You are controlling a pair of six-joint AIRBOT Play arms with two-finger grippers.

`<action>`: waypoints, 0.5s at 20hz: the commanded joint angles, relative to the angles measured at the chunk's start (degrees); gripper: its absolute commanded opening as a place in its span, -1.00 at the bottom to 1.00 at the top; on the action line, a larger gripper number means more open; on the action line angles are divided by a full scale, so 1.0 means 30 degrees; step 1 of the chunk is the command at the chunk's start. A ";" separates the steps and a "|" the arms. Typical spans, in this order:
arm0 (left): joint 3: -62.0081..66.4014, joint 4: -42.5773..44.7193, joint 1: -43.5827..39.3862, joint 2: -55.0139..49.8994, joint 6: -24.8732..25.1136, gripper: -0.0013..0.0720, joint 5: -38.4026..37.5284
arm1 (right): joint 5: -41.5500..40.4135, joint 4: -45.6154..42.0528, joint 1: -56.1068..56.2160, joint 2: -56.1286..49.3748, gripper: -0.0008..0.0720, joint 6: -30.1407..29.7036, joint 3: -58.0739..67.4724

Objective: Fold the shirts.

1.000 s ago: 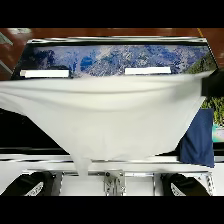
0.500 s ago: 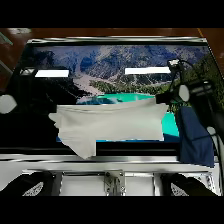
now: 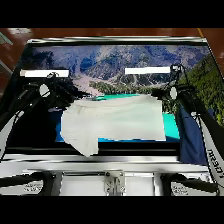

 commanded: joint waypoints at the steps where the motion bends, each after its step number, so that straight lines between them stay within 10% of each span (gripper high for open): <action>1: 0.0372 -0.2331 0.0430 -0.1013 -0.0211 0.36 -0.0364 | -0.0663 0.2361 -0.0219 -0.0313 -0.49 0.0284 -0.0022; 3: 0.1224 -0.2543 0.1239 -0.0678 0.1552 0.48 -0.2827 | -0.0066 0.2499 -0.0306 0.0794 0.59 -0.1399 -0.0022; 7: 0.1486 -0.2557 0.4634 0.1180 0.4714 0.97 -0.7796 | 0.3745 0.1188 -0.2375 0.4167 0.63 -0.5668 -0.0022; 10: -0.2266 -0.3985 0.7300 0.3504 0.6798 0.96 -0.8750 | 0.7286 0.2164 -0.5705 0.5311 0.63 -0.8684 -0.0022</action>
